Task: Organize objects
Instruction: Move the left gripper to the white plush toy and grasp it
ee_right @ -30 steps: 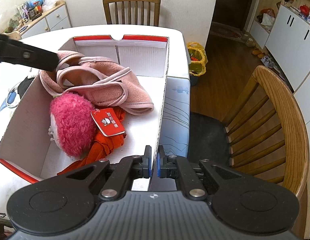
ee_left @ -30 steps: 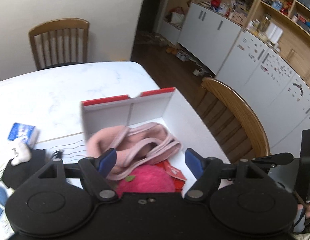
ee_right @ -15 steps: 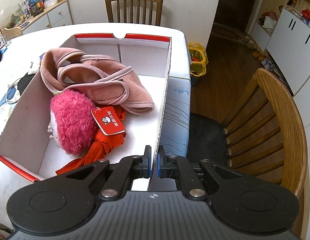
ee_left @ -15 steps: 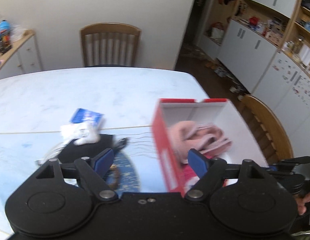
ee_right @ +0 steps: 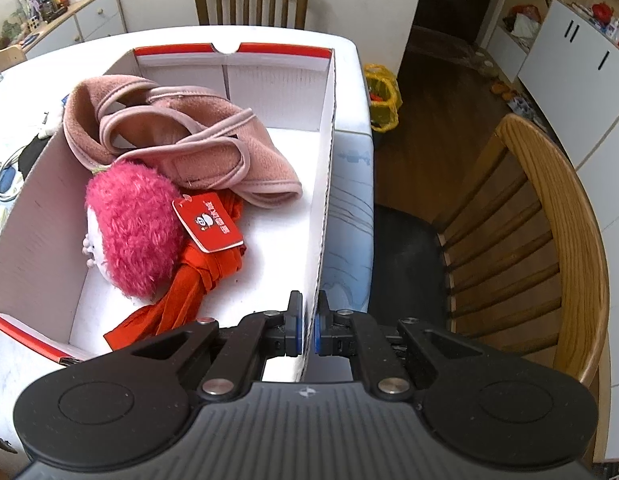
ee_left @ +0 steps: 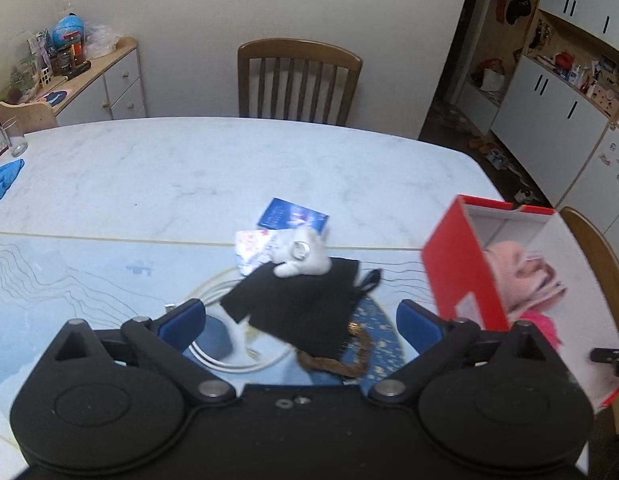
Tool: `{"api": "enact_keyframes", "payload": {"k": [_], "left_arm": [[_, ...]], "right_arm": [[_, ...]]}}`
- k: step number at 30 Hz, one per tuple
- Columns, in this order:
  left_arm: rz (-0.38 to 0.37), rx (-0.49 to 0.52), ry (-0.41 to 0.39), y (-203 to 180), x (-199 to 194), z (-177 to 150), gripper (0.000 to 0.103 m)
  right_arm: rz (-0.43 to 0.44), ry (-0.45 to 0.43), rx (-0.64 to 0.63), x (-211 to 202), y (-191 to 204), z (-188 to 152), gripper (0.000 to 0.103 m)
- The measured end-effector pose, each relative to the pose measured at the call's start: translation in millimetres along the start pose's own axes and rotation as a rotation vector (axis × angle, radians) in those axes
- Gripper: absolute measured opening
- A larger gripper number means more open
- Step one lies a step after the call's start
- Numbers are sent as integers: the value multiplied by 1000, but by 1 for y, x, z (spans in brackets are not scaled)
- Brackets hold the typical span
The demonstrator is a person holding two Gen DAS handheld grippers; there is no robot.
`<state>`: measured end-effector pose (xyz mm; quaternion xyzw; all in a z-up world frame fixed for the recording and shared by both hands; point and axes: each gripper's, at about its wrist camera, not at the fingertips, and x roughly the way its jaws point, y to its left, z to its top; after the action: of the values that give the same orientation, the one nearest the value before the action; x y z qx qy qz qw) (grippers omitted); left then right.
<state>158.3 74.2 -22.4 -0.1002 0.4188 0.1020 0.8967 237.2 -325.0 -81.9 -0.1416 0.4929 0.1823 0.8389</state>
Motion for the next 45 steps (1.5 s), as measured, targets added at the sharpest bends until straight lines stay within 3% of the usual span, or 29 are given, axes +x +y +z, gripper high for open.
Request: {"api": "enact_keyframes", "payload": {"k": [12,25,37,45], "left_arm": [[6,108,-31,-8,66,18,102],[2,1,8,-4,129,22,101],[-2,28,29,-5,140,18,60],[-1,38,12,-8,133,22,50]], "right_arm": [[-46,25,34,1,5,3,5],[-71,46,69,1,7,7,5],[-74,51,74,1,8,8,5],[-73,50,72,1,8,8,5]]}}
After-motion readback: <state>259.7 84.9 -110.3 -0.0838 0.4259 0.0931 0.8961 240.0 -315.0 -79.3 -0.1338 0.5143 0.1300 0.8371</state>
